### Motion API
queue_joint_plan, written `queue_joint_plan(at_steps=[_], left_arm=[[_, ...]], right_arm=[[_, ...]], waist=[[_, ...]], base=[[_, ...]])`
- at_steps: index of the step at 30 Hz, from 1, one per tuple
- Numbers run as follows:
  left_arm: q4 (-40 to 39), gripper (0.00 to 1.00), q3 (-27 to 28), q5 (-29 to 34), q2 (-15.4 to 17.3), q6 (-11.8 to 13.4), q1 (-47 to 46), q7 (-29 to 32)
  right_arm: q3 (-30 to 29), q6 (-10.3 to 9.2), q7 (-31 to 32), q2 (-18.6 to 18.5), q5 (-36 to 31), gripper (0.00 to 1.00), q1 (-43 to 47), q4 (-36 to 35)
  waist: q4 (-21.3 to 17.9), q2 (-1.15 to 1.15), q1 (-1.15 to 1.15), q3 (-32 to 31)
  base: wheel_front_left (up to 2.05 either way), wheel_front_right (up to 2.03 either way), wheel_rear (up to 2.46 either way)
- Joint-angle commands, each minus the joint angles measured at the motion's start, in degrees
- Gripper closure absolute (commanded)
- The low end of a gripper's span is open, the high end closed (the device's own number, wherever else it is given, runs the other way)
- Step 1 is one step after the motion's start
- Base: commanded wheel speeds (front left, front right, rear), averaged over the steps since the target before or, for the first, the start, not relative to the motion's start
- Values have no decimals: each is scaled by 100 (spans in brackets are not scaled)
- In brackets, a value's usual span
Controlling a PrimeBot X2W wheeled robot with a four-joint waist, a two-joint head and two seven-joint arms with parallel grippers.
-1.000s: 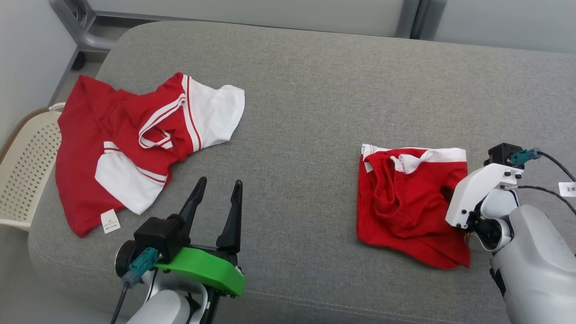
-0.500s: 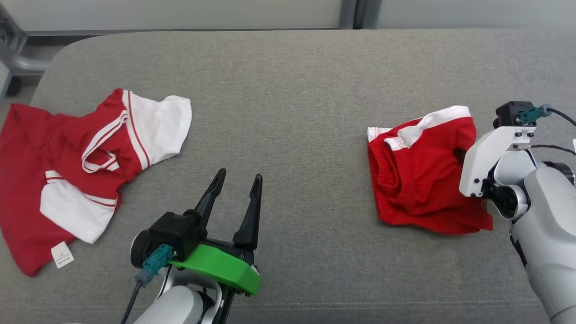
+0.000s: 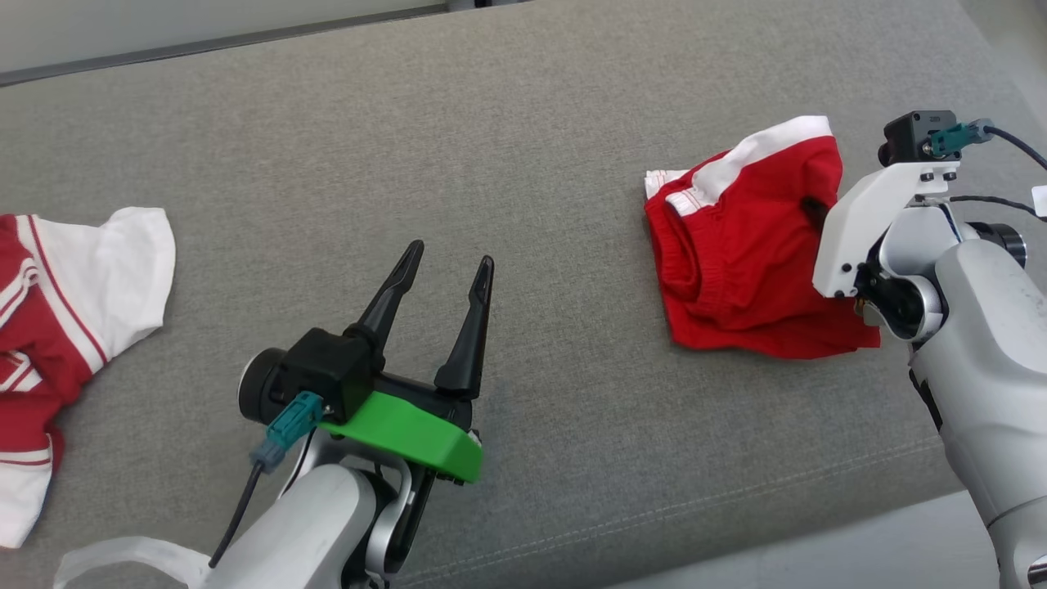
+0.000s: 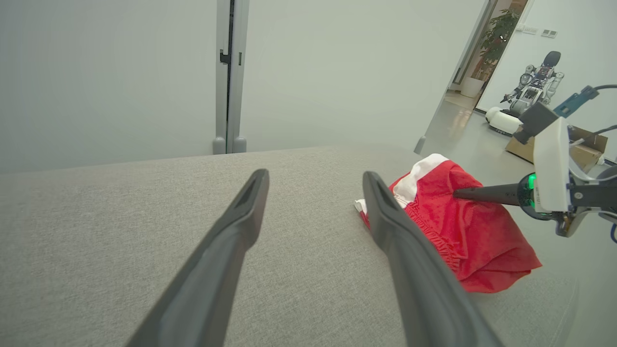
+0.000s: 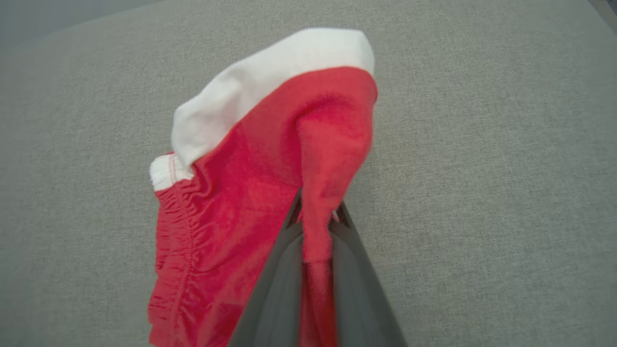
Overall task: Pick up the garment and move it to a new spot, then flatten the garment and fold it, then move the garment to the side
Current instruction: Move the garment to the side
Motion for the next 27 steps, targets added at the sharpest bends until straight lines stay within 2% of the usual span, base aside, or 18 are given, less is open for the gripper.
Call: queue_joint_plan(at_steps=[1, 7, 15, 21, 27], left_arm=[[-7, 0, 19, 54, 23, 15, -141, 26], [-156, 0, 70, 119, 106, 74, -292, 57], [-517, 0, 162, 240, 287, 201, -416, 134], [-895, 0, 140, 415, 410, 295, -625, 318], [-1227, 0, 97, 581, 488, 378, -824, 520]], right_arm=[[-1, -4, -92, 13, 52, 100, -138, 60], [-106, -4, -331, -87, 79, 100, -426, 299], [-333, -4, -555, -465, -85, 100, -961, 650], [-482, -4, -757, -1079, -392, 100, -1394, 920], [-631, -4, -994, -1500, -668, 100, -1697, 1174]], waist=[[-342, 0, 0, 346], [-259, 0, 0, 555], [-19, 0, 0, 891], [222, 0, 0, 1288], [379, 0, 0, 1659]], base=[[0, 0, 0], [0, 0, 0], [0, 0, 0], [0, 0, 0], [0, 0, 0]])
